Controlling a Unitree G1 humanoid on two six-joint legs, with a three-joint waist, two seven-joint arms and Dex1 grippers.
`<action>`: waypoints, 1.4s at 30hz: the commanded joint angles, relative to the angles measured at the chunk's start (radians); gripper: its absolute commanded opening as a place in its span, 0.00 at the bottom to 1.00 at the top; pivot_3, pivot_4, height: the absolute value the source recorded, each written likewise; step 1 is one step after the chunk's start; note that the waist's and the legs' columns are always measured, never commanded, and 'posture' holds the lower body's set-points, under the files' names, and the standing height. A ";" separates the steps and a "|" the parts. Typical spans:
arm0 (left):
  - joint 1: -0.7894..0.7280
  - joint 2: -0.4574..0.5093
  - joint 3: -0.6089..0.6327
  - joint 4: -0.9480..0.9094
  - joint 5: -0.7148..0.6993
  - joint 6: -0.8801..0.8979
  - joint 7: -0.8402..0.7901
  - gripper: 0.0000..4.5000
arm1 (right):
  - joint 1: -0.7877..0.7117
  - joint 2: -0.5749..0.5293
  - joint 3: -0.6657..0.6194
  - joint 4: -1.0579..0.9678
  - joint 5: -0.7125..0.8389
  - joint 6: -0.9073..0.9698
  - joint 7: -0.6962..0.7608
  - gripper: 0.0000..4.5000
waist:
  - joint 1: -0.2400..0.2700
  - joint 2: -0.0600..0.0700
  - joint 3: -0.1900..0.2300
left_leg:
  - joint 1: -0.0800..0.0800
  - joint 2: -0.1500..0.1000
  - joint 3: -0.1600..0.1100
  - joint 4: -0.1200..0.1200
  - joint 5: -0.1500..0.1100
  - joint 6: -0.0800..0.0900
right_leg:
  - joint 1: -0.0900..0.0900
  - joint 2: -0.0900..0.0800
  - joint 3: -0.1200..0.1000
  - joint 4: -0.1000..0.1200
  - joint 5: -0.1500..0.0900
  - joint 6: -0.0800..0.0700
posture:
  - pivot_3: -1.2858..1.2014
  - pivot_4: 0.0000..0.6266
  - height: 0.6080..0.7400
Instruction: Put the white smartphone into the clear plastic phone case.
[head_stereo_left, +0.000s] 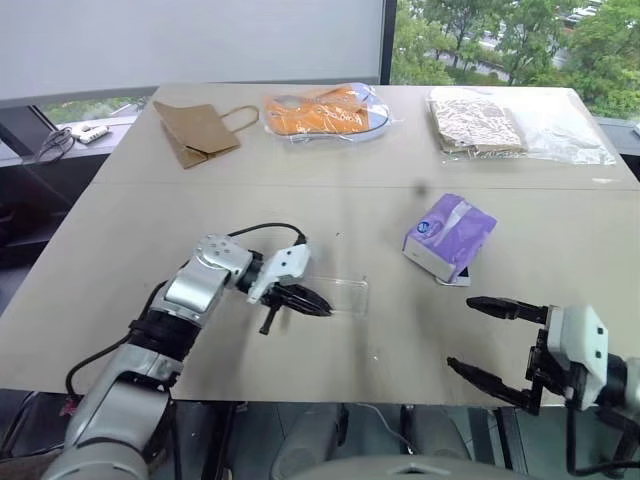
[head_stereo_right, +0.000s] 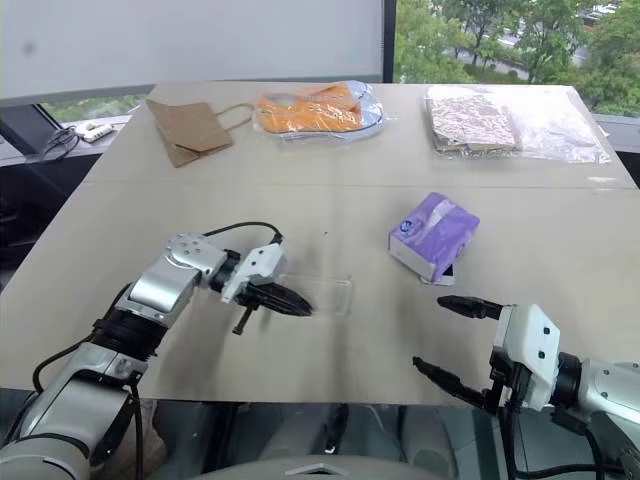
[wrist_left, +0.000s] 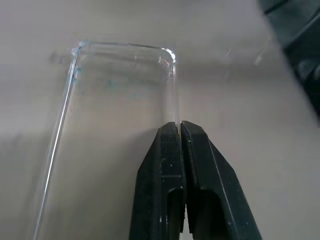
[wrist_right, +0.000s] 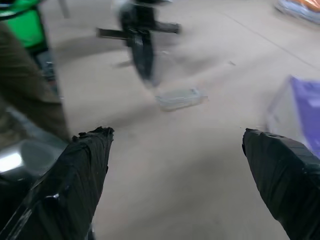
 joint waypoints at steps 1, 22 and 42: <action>-0.002 -0.027 -0.017 -0.093 0.000 0.052 0.054 0.01 | -0.018 0.019 0.008 -0.042 -0.002 0.034 -0.077 1.00 | 0.001 0.000 0.000 | 0.000 0.000 0.000 0.000 0.000 0.000 | 0.000 0.000 0.000 0.000 0.000 0.000 | 0.52 0.24 1.00; -0.124 -0.249 -0.138 0.078 0.156 0.084 0.261 0.01 | -0.099 0.009 0.055 -0.045 -0.053 0.218 -0.275 1.00 | 0.003 -0.001 0.000 | 0.000 -0.001 0.001 0.000 0.002 -0.003 | 0.000 0.000 0.000 -0.001 0.000 0.000 | 0.52 0.24 1.00; -0.008 -0.201 0.130 -0.209 -0.109 0.321 0.375 0.97 | -0.219 0.104 0.129 -0.003 -0.065 0.247 -0.324 1.00 | 0.001 -0.001 0.001 | -0.001 -0.001 0.001 0.000 0.002 -0.003 | -0.002 0.000 0.001 -0.001 0.000 0.001 | 0.52 0.24 1.00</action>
